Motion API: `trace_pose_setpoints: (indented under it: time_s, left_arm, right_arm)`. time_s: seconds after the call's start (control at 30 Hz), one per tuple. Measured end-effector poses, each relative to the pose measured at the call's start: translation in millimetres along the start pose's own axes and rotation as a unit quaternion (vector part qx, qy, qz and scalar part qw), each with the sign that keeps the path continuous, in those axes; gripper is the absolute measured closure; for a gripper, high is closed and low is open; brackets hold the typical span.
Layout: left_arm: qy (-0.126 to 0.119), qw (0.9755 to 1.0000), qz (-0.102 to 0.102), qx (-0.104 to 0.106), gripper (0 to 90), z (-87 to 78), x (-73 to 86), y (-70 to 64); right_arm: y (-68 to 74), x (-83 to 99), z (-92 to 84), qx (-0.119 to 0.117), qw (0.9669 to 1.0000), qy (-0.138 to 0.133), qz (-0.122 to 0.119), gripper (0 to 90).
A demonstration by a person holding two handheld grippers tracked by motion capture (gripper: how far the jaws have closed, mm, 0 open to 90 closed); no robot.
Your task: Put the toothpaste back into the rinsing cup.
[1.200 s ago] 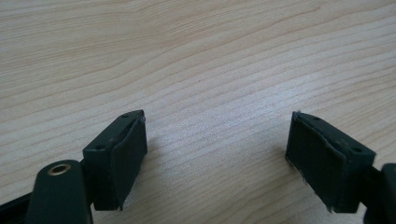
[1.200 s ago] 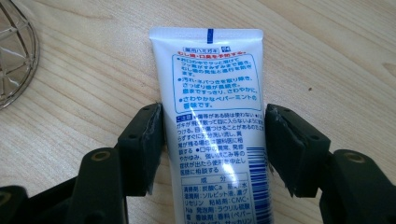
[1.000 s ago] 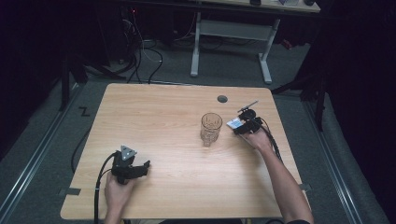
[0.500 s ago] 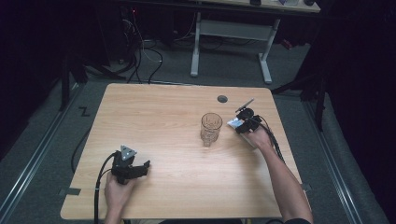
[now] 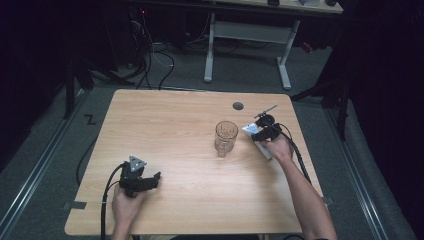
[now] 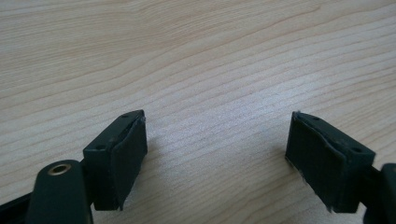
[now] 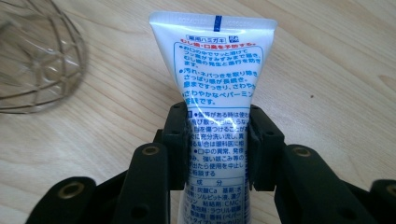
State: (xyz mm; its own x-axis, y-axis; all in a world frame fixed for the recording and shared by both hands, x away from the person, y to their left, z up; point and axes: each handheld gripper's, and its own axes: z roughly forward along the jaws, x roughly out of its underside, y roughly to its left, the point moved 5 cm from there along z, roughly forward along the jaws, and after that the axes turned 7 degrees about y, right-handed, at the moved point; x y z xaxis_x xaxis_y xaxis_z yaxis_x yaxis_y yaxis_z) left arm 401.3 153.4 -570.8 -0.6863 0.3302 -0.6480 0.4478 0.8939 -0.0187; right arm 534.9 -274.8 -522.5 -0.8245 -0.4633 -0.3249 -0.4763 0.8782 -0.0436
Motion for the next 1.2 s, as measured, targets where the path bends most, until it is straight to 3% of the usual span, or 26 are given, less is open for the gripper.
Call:
trace_pose_setpoints:
  time_s: [0.33,0.77,1.2]
  left_arm:
    - [0.000,1.0000,0.000,0.000,20.7,0.0,0.0,0.0]
    - [0.000,1.0000,0.000,0.000,20.7,0.0,0.0,-0.1]
    - [0.000,1.0000,0.000,0.000,20.6,0.0,0.0,-0.1]
  right_arm:
    - [5.5,0.7,-13.8,-0.012,0.9995,-0.026,-0.008,65.9]
    - [1.4,14.7,-29.4,-0.035,0.9975,-0.061,0.005,66.5]
    - [16.7,14.2,-46.6,-0.042,0.9944,-0.095,-0.019,66.5]
